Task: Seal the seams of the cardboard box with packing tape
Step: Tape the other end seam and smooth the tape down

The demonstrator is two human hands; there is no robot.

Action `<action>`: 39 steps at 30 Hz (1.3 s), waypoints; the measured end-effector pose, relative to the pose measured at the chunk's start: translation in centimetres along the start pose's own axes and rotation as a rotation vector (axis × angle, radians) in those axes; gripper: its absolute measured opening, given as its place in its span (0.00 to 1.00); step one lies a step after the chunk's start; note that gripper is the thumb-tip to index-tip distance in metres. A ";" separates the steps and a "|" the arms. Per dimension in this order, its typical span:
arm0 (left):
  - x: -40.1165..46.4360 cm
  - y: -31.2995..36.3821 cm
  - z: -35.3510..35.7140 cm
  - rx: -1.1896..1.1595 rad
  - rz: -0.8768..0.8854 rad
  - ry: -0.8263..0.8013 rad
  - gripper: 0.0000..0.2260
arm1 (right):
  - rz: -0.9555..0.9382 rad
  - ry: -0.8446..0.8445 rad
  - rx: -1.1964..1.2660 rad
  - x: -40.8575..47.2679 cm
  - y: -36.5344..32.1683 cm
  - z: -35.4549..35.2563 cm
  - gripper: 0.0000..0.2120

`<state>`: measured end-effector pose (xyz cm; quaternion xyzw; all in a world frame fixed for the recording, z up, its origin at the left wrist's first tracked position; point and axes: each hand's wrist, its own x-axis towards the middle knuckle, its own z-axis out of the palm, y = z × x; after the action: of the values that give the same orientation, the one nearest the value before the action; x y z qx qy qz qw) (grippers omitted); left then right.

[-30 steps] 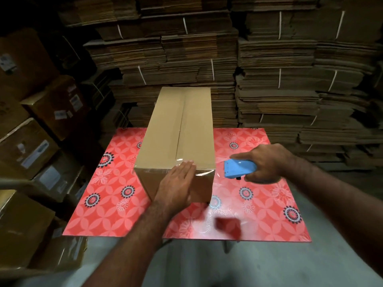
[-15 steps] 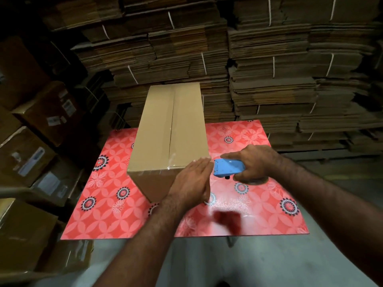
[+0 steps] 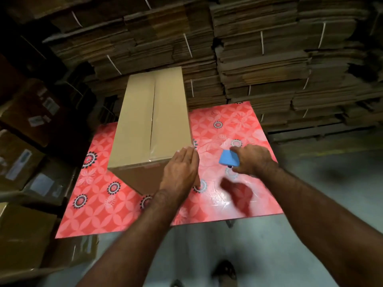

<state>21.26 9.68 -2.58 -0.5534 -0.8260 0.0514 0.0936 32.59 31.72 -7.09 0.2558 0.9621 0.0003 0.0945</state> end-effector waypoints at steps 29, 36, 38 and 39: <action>-1.3 -0.1 -0.1 -0.179 -0.010 -0.027 0.38 | 0.324 -0.022 0.479 -2.8 -6.3 4.9 0.20; -3.7 -4.4 -0.4 -0.420 -0.147 0.106 0.39 | 0.101 0.407 1.018 -2.8 -11.9 -3.0 0.20; -4.2 -5.5 0.3 -0.400 -0.135 0.088 0.38 | 0.076 0.386 1.065 -3.0 -14.5 -4.2 0.21; -4.4 -5.8 0.6 -0.403 -0.125 0.085 0.37 | 0.082 0.374 1.093 -3.2 -15.8 -4.4 0.21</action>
<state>17.55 3.39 -2.53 -0.5103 -0.8476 -0.1441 0.0189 26.71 16.66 -2.94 0.2999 0.8122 -0.4480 -0.2230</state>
